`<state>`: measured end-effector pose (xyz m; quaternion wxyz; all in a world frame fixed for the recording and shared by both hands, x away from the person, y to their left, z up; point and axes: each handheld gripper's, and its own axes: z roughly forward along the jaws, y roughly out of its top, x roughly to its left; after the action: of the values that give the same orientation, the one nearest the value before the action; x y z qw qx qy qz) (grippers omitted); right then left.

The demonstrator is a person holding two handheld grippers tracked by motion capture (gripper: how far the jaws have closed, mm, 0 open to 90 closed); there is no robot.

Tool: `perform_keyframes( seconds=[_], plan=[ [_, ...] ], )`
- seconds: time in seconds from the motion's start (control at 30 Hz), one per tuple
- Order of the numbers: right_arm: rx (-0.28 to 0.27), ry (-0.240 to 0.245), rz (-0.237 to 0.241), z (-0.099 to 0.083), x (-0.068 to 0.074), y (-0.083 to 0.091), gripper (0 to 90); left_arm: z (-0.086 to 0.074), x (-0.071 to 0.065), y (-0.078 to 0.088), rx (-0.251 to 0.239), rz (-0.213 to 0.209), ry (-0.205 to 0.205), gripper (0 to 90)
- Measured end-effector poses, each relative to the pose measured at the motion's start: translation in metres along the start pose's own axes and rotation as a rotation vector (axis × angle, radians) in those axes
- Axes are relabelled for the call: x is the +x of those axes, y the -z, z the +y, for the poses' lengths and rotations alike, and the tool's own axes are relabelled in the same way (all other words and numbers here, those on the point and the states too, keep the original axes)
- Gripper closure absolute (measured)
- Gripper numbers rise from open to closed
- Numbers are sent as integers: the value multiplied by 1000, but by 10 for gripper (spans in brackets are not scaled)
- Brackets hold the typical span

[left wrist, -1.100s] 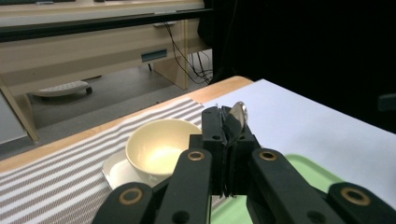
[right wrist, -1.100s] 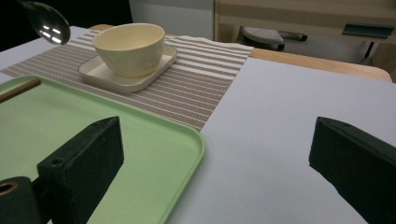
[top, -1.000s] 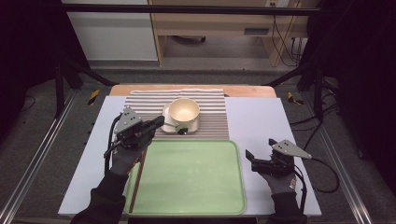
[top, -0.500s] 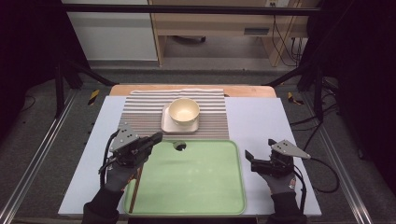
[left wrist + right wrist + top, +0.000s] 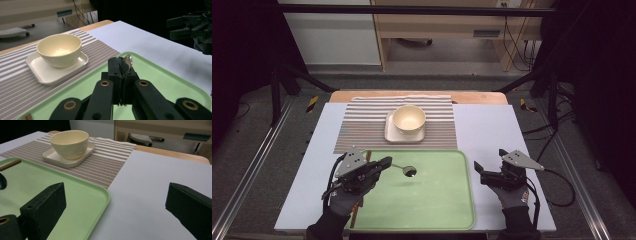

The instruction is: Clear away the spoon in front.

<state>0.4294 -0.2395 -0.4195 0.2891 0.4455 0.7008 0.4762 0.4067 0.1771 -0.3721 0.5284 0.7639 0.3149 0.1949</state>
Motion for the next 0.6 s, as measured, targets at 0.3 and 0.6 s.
perform_keyframes(
  seconds=[0.3,0.6],
  plan=[
    [0,6,-1,0,0,0,34,-14,-15,-12,51,-43,1,881],
    [1,6,0,0,1,0,34,-18,-28,-19,73,-89,-5,880]
  ],
)
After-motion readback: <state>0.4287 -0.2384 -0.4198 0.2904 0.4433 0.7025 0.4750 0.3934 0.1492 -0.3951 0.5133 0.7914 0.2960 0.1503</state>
